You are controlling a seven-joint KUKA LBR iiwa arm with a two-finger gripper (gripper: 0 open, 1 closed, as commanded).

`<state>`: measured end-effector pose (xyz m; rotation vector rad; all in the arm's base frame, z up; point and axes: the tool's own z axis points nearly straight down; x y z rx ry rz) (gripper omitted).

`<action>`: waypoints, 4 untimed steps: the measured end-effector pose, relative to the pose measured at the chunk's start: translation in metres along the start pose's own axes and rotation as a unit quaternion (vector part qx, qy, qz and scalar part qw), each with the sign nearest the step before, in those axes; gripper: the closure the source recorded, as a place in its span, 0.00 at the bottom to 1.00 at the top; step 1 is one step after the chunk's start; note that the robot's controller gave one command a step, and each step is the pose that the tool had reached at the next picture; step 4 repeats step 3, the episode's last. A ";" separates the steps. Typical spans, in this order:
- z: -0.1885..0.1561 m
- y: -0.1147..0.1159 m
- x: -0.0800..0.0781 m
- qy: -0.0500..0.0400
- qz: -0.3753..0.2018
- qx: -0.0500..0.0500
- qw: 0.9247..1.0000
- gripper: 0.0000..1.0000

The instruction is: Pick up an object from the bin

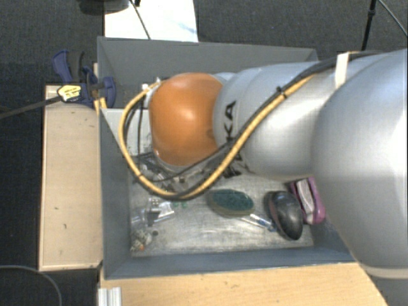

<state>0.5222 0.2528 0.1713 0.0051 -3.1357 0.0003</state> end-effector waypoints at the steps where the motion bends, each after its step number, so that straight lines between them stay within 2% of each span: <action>1: 0.100 -0.058 0.008 -0.001 0.011 0.001 1.000 0.00; 2: 0.096 -0.054 0.007 -0.004 0.013 -0.001 1.000 1.00; 3: -0.095 -0.086 -0.014 -0.008 -0.170 0.000 0.985 1.00; 4: -0.095 -0.086 -0.014 -0.008 -0.170 0.000 0.985 1.00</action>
Offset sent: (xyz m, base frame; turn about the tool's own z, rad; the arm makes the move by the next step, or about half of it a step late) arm -0.0079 -0.0545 -0.0959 0.0188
